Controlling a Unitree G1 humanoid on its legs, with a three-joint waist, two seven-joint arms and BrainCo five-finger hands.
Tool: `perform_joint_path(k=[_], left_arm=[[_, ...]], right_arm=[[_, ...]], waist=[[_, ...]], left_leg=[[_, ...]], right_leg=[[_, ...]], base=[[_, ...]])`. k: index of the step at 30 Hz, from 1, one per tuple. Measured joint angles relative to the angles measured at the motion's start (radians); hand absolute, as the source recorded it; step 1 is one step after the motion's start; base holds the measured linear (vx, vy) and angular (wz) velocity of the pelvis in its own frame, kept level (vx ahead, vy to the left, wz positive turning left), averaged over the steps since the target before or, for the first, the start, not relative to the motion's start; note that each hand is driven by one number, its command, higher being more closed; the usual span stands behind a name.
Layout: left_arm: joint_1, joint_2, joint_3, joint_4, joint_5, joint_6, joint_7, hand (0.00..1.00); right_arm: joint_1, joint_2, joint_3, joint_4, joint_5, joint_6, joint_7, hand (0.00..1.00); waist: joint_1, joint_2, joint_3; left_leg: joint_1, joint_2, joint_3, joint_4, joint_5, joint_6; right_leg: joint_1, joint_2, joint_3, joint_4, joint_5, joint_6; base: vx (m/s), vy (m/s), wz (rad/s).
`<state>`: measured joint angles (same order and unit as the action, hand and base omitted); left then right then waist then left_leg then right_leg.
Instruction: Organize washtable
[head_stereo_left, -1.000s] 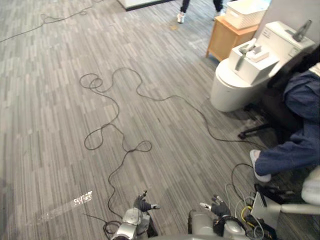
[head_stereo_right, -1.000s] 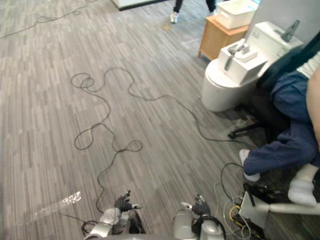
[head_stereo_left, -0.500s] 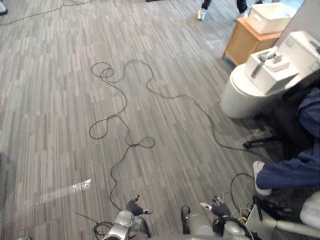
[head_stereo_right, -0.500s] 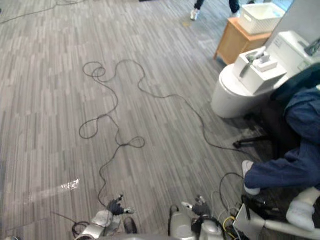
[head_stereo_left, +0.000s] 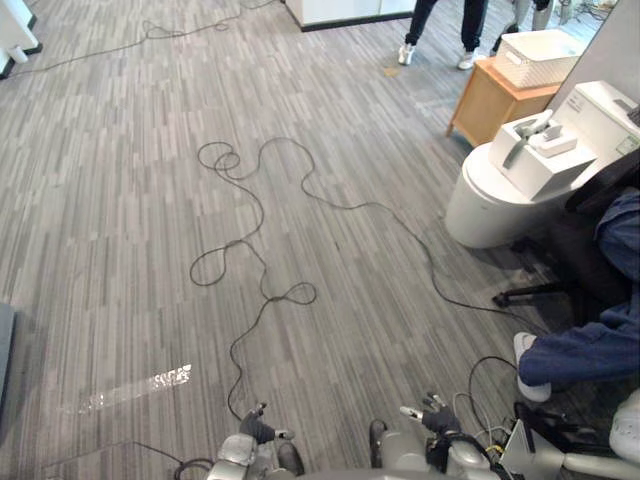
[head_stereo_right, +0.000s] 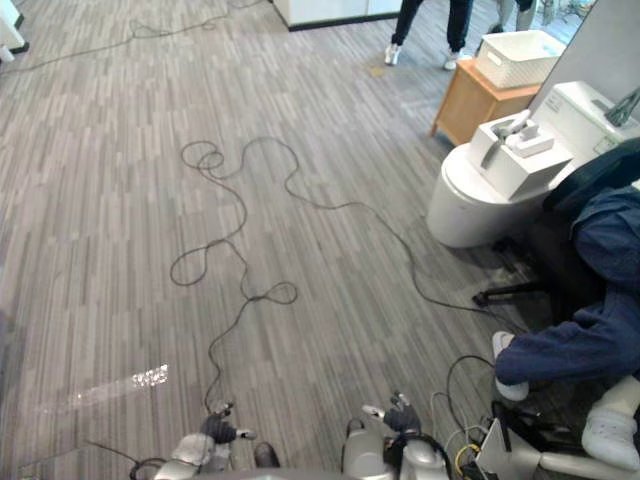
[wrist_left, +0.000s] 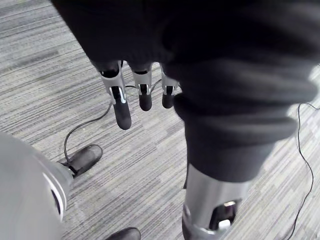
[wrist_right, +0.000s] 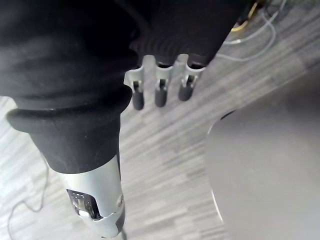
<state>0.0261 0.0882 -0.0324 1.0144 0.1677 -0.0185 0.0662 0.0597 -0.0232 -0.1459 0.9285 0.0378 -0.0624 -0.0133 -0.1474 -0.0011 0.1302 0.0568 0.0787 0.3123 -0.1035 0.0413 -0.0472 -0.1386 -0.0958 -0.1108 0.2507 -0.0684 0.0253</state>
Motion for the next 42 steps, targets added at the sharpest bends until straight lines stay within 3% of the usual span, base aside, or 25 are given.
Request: perform_joint_path(k=[5,6,8,15,18,23,25,27,28,29,30,31,32,33,35,36,40,42], left_arm=[[0.007,-0.001,0.003,0.013,-0.002,-0.001,0.000,0.00],[0.042,-0.009,0.036,0.014,-0.021,-0.002,0.000,0.00],[0.043,-0.009,0.036,0.015,-0.021,-0.002,0.000,0.00],[0.051,-0.003,0.040,0.016,-0.023,-0.002,0.000,0.00],[0.053,-0.004,0.042,0.014,-0.040,-0.010,0.000,0.00],[0.049,-0.008,0.067,-0.005,-0.055,-0.033,-0.001,0.00],[0.047,-0.011,0.079,-0.013,-0.072,-0.034,-0.001,0.00],[0.047,-0.009,0.083,-0.024,-0.079,-0.033,-0.001,0.00],[0.047,-0.003,0.083,-0.029,-0.079,-0.033,-0.002,0.00],[0.044,-0.001,0.082,-0.042,-0.084,-0.033,-0.003,0.00],[0.046,-0.008,0.081,-0.045,-0.086,-0.033,0.000,0.00],[0.045,-0.007,0.080,-0.038,-0.090,-0.033,-0.001,0.00],[0.033,0.000,0.086,-0.035,-0.095,-0.028,0.001,0.00],[0.024,0.001,0.089,-0.036,-0.095,-0.028,0.000,0.00],[0.024,-0.001,0.089,-0.033,-0.096,-0.028,0.000,0.00],[0.022,0.002,0.083,-0.025,-0.096,-0.028,0.000,0.00],[0.029,-0.003,0.084,-0.022,-0.095,-0.027,-0.001,0.00],[0.035,-0.017,0.095,-0.026,-0.095,-0.028,0.000,0.00]], right_arm=[[-0.018,-0.001,0.000,0.031,0.000,0.001,0.019,0.00],[-0.009,-0.020,0.037,0.074,-0.013,0.012,0.039,0.00],[-0.007,-0.020,0.037,0.074,-0.014,0.012,0.039,0.00],[-0.010,-0.015,0.027,0.099,-0.012,0.011,0.040,0.00],[-0.009,-0.017,0.027,0.117,-0.011,0.011,0.041,0.00],[-0.017,-0.025,0.039,0.139,-0.010,0.011,0.058,0.00],[-0.032,-0.027,0.039,0.146,-0.010,0.012,0.061,0.00],[-0.038,-0.027,0.035,0.140,-0.010,0.012,0.060,0.00],[-0.026,-0.016,0.037,0.132,-0.012,0.012,0.060,0.00],[-0.018,-0.016,0.036,0.118,-0.012,0.012,0.061,0.00],[0.003,-0.026,0.036,0.071,-0.011,0.007,0.067,0.00],[-0.005,-0.025,0.038,0.068,-0.015,0.001,0.066,0.00],[-0.014,-0.021,0.038,0.069,-0.014,0.001,0.070,0.00],[-0.018,-0.021,0.045,0.070,-0.022,0.001,0.074,0.00],[-0.022,-0.019,0.046,0.075,-0.021,-0.003,0.079,0.00],[-0.030,-0.017,0.046,0.077,-0.019,-0.002,0.080,0.00],[-0.034,-0.016,0.045,0.073,-0.019,-0.006,0.080,0.00],[-0.039,-0.026,0.044,0.069,-0.030,-0.001,0.078,0.00]], waist=[[0.002,-0.007,-0.008],[0.050,-0.014,-0.048],[0.051,-0.016,-0.048],[0.057,-0.025,-0.052],[0.084,-0.031,-0.053],[0.118,-0.034,-0.035],[0.122,-0.028,-0.025],[0.125,-0.036,-0.016],[0.129,-0.062,-0.015],[0.130,-0.069,-0.003],[0.131,-0.028,0.003],[0.131,-0.026,0.019],[0.136,-0.057,0.035],[0.137,-0.051,0.030],[0.135,-0.055,0.032],[0.127,-0.055,0.032],[0.107,-0.048,0.030],[0.116,-0.023,0.019]], left_leg=[[-0.009,-0.018,-0.019,-0.001,0.021,0.003],[-0.008,-0.014,-0.118,-0.001,0.008,-0.010],[-0.011,-0.016,-0.119,-0.001,0.008,-0.011],[0.005,-0.030,-0.120,0.008,0.012,-0.003],[0.032,-0.030,-0.119,0.012,0.009,-0.006],[-0.055,-0.014,-0.120,0.246,-0.128,0.017],[-0.113,-0.011,-0.109,0.321,-0.182,0.027],[-0.134,-0.024,-0.090,0.338,-0.195,0.040],[-0.121,-0.060,-0.090,0.345,-0.200,0.050],[-0.149,-0.062,-0.079,0.493,-0.244,0.091],[-0.135,-0.047,-0.089,0.531,-0.360,0.090],[-0.128,-0.065,-0.092,0.551,-0.390,0.098],[-0.099,-0.083,-0.105,0.540,-0.401,0.114],[-0.089,-0.077,-0.118,0.528,-0.403,0.118],[-0.071,-0.076,-0.141,0.492,-0.402,0.117],[-0.055,-0.079,-0.162,0.462,-0.395,0.105],[0.035,-0.092,-0.233,0.383,-0.397,0.069],[0.038,-0.061,-0.251,0.432,-0.396,0.033]], right_leg=[[0.021,-0.013,-0.022,-0.045,-0.015,0.020],[0.063,-0.006,-0.031,-0.081,-0.036,0.029],[0.068,-0.007,-0.033,-0.092,-0.036,0.031],[0.153,-0.005,-0.048,-0.194,0.031,0.037],[0.192,-0.010,-0.047,-0.216,0.042,0.036],[0.200,-0.015,-0.018,-0.211,0.039,0.041],[0.138,-0.019,0.012,-0.146,-0.014,0.064],[0.086,-0.035,0.036,-0.064,-0.056,0.083],[0.047,-0.080,0.047,-0.006,-0.097,0.118],[0.026,-0.101,0.049,0.057,-0.125,0.152],[0.013,-0.088,0.049,0.159,-0.157,0.188],[-0.006,-0.103,0.066,0.232,-0.172,0.177],[-0.075,-0.115,0.091,0.372,-0.188,0.161],[-0.118,-0.094,0.083,0.407,-0.203,0.133],[-0.182,-0.047,0.072,0.388,-0.205,0.122],[-0.204,-0.024,0.066,0.332,-0.200,0.114],[-0.212,0.034,0.050,0.252,-0.126,0.000],[-0.174,0.046,0.019,0.269,-0.118,-0.024]], base=[[-0.06,-0.022,0.10],[0.01,-0.008,0.05],[0.05,0.007,0.03],[0.11,0.032,0.09],[0.05,0.021,0.02],[-0.07,0.016,-0.12],[-0.17,0.013,-0.29],[-0.18,0.054,-0.16],[-0.08,0.140,-0.01],[-0.02,0.154,0.09],[0.03,0.163,0.14],[0.01,0.175,0.21],[0.07,0.192,0.24],[0.09,0.167,0.24],[0.20,0.119,0.32],[0.37,0.112,0.59],[0.45,0.023,0.72],[0.62,-0.007,0.65]])
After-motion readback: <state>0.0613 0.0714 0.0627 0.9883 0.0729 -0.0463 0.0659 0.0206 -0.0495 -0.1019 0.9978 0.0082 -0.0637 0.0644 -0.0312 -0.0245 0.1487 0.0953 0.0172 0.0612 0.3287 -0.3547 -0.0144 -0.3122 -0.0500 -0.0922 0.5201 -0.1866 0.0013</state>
